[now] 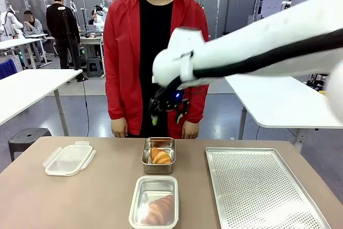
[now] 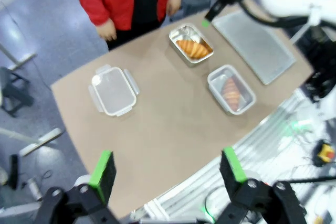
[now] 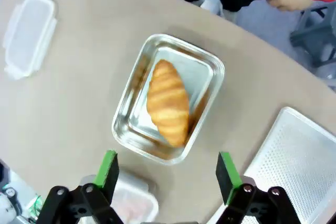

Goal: Place the bread into the airtight container.
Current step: Pick up a Butter Roll and place it into an empty Airtight Container.

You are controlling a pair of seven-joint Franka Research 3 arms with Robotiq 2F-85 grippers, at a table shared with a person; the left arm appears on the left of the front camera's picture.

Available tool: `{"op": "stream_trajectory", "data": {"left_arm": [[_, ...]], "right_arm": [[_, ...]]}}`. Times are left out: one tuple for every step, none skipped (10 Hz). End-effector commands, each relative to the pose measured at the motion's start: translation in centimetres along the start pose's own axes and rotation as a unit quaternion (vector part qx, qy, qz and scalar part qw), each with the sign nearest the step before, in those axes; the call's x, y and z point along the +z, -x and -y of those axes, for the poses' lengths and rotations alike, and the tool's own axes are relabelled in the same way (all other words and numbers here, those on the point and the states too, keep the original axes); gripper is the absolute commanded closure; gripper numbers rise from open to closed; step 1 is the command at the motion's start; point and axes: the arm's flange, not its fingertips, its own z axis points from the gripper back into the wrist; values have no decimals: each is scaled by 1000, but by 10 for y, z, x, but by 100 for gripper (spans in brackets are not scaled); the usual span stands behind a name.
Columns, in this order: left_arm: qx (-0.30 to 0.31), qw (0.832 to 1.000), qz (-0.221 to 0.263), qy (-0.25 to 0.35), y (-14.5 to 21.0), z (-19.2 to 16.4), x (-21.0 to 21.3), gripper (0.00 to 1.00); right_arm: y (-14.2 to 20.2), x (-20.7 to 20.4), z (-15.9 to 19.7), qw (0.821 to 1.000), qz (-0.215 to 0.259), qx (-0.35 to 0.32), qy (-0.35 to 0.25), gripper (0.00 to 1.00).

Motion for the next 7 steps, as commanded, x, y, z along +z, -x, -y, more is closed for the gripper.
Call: {"op": "stream_trajectory", "data": {"left_arm": [[-8, 1000, -3, -1, -2, 0, 2, 0], [-8, 1000, -3, -1, -2, 0, 2, 0], [-8, 1000, -3, -1, -2, 0, 2, 0], [-8, 1000, -3, -1, -2, 0, 2, 0], [-8, 1000, -3, -1, -2, 0, 2, 0], [-8, 1000, -3, -1, -2, 0, 2, 0], [-8, 1000, -3, -1, -2, 0, 2, 0]], "right_arm": [[61, 54, 36, 999, -3, 23, -24, 7], [80, 86, 48, 999, 7, 35, -35, 7], [98, 118, 61, 998, 24, 44, -32, 7], [123, 154, 73, 998, 32, 55, -21, 7], [148, 189, 85, 997, 51, 58, -17, 7], [174, 221, 98, 996, 59, 60, -14, 7], [201, 250, 110, 996, 41, 81, -17, 7]]}}
